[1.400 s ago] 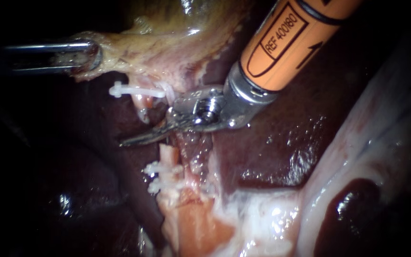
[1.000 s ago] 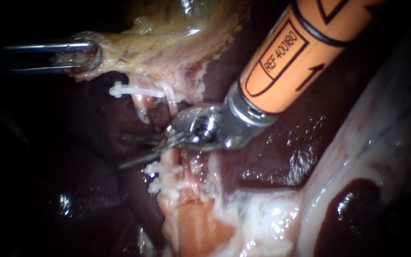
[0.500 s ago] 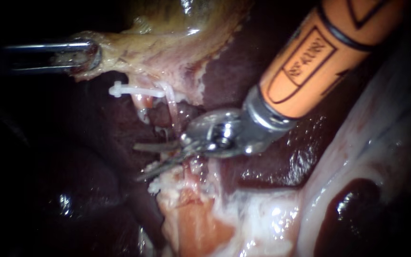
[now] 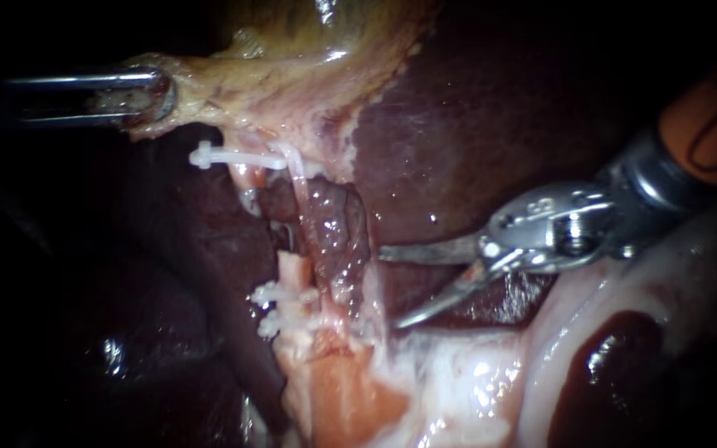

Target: Go back from the cut left tube

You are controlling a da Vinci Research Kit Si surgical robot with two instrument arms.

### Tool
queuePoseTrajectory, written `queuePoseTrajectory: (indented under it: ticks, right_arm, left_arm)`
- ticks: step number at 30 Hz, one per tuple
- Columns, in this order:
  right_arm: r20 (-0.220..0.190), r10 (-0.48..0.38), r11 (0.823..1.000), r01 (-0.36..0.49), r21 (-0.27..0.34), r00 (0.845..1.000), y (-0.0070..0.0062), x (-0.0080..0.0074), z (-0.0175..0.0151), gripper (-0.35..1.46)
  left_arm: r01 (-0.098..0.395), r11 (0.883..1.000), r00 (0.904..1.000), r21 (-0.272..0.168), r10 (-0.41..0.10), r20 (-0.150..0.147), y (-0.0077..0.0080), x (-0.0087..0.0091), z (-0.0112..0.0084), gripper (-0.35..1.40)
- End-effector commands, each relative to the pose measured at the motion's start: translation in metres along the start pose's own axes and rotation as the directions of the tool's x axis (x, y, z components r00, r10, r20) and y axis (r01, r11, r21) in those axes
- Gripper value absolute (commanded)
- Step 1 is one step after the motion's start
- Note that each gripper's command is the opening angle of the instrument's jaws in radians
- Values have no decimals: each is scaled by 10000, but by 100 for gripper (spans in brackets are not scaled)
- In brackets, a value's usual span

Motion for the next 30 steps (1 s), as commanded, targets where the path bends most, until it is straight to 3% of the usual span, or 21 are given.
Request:
queuePoseTrajectory:
  ticks: [1, 9, 15, 21, 30]
  right_arm:
    - [10, 36, 9999, -36, -148, 10000, 1, -2, -6, 143]
    - [58, 129, 9973, -125, -721, 9999, 6, -5, -28, 143]
    - [62, 212, 9967, -206, -785, 9998, 9, -6, -38, 143]
    - [63, 215, 9967, -210, -778, 9997, 11, -9, -41, 145]
    - [64, 216, 9967, -211, -780, 9997, 11, -10, -43, 145]
  left_arm:
    - [-6, 10000, 10000, 6, 6, -6, 0, -1, 1, -35]
    - [-58, 10000, 10000, 68, 59, -57, -4, -9, 14, -35]
    - [-152, 9998, 9998, 112, 153, -109, -16, -23, 35, -35]
    - [-215, 9997, 9998, 82, 214, 47, -23, -33, 57, -35]
    - [-222, 9997, 9997, 60, 221, 87, -23, -34, 62, -35]
